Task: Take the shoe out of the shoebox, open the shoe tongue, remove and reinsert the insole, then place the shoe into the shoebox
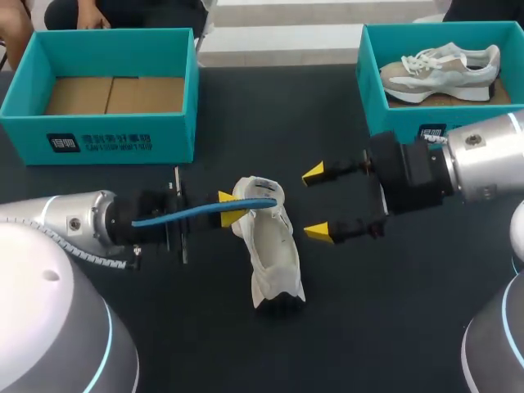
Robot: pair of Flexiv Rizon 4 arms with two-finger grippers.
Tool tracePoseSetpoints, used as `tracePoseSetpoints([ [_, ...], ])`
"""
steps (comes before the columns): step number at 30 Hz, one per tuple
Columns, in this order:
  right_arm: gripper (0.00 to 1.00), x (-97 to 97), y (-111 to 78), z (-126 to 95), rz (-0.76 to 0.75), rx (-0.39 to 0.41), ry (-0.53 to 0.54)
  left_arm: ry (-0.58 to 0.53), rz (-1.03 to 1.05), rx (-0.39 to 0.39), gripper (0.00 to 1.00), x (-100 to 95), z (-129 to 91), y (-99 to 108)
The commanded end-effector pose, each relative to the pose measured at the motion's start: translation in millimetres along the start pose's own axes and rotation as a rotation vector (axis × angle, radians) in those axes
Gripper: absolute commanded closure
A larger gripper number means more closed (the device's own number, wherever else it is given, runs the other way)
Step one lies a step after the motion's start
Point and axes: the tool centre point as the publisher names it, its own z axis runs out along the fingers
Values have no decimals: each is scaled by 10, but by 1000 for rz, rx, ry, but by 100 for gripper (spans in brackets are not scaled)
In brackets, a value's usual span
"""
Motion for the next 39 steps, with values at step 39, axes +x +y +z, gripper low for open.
tracePoseSetpoints([
  [39, 0, 20, -551, 203, -57, 362, 15, 28, -64, -125, 100, 518, -118, 109],
])
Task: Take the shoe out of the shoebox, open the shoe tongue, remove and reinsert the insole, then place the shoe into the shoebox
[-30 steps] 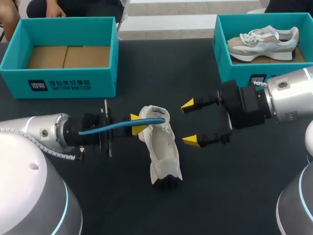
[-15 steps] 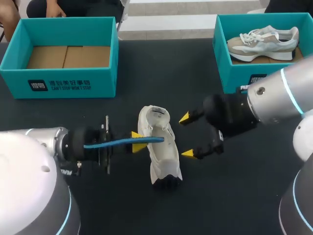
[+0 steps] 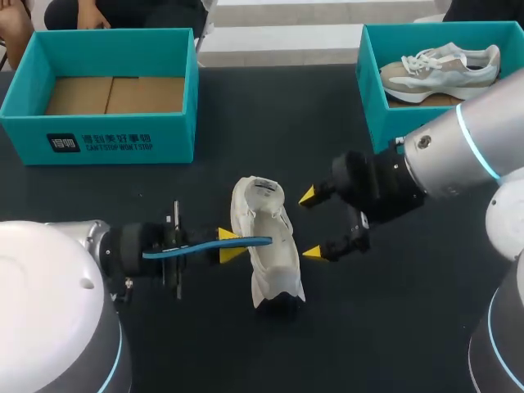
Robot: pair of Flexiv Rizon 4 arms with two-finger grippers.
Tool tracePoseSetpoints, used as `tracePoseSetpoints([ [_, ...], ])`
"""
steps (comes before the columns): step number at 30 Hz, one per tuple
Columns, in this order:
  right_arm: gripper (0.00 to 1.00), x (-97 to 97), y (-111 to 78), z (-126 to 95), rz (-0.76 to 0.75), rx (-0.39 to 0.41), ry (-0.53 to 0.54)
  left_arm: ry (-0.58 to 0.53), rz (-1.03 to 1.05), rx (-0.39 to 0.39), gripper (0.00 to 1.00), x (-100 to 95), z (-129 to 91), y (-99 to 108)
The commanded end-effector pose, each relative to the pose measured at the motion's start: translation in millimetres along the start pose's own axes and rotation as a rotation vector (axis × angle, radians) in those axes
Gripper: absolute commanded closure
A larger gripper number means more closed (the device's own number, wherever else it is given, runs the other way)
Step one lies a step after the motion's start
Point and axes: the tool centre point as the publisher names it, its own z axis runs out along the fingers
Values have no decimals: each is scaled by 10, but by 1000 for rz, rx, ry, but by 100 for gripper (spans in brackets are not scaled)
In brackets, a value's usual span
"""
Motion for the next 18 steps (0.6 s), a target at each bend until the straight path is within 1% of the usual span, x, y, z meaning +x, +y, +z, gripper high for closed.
tracePoseSetpoints([
  [1, 0, 7, 0, 25, 0, 1, -3, -3, 0, -3, 100, 18, 3, -13],
  [13, 0, 7, 0, 25, 0, 1, -3, -3, 0, -3, 100, 18, 3, -13],
  [15, 0, -6, -63, 61, 11, 16, -22, -3, 0, -3, 100, 18, 3, -13],
  [16, 0, -45, -159, 80, 34, 82, -22, -3, 0, -3, 100, 18, 3, -13],
  [18, 0, -84, -303, 77, 46, 154, -23, -3, 0, -3, 100, 18, 3, -13],
])
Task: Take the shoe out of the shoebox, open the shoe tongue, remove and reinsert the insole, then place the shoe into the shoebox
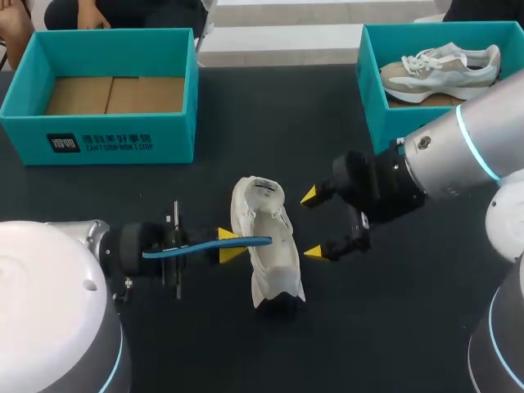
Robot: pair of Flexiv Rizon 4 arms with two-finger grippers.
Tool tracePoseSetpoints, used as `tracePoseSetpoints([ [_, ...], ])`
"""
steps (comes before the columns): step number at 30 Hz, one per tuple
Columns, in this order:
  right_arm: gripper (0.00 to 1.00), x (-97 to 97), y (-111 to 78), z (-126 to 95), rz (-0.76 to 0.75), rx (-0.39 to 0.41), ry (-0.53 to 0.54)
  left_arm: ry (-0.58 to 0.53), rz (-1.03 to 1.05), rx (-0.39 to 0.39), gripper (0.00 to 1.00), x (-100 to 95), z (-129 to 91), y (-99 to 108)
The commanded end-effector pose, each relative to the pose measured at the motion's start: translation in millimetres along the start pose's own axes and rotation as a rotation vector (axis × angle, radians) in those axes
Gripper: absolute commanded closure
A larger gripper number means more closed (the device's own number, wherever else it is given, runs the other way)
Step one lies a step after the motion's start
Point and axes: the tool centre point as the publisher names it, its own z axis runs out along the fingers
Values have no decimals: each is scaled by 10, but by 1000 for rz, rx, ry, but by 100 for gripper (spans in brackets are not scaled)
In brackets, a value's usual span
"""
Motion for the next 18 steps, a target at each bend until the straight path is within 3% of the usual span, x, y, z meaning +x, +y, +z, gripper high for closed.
tracePoseSetpoints([
  [1, 0, -87, -231, 30, 17, 163, -34, -4, 1, -3, 100, 19, 4, -13],
  [5, 0, -204, -456, -34, 10, 261, -8, -4, 1, -3, 100, 19, 4, -13],
  [12, 0, -371, -722, 73, -99, 230, -38, -4, 1, -3, 100, 19, 4, -13],
  [18, 0, -498, -841, 279, -134, 205, 11, -4, 1, -3, 100, 19, 4, -13],
])
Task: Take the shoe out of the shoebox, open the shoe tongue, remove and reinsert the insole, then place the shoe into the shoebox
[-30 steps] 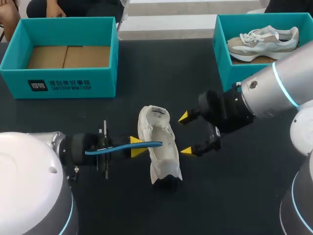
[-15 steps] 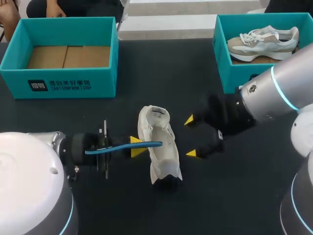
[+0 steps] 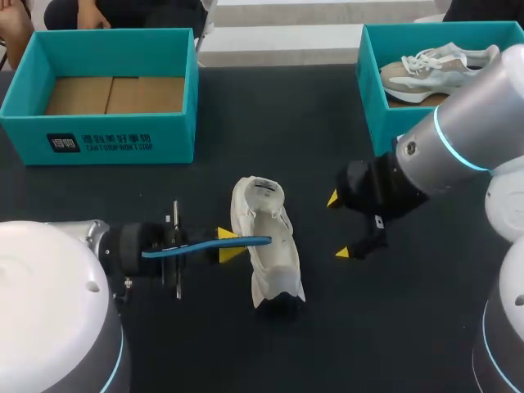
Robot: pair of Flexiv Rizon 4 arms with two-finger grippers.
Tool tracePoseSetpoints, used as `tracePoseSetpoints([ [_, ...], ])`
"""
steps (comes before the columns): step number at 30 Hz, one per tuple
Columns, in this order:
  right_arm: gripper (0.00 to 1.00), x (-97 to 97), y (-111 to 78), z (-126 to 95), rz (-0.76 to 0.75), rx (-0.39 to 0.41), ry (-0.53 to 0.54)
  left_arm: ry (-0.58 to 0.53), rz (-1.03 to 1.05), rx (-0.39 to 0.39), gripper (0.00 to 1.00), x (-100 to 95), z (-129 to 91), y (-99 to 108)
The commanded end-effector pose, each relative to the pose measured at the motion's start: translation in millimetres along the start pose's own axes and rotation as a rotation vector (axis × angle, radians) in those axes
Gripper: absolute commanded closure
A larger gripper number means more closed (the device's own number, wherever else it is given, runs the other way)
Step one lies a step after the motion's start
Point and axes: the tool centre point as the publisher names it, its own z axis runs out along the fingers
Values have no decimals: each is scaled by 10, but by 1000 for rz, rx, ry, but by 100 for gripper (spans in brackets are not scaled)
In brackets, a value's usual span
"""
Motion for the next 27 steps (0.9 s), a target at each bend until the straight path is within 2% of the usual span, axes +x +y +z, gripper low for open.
tracePoseSetpoints([
  [1, 0, -133, -52, 276, -3, -49, 16, -3, 1, -3, 100, 21, 6, -9],
  [8, 0, -149, 76, 553, 1, -95, -25, -3, 1, -3, 100, 21, 6, -9],
  [13, 0, -131, 147, 674, -2, -112, -28, -3, 1, -3, 100, 21, 6, -9],
  [24, 0, -108, 154, 686, 7, -111, -18, -3, 1, -3, 100, 21, 6, -9],
  [27, 0, -108, 154, 686, 7, -111, -18, 16, 33, -6, 100, -20, 73, -55],
])
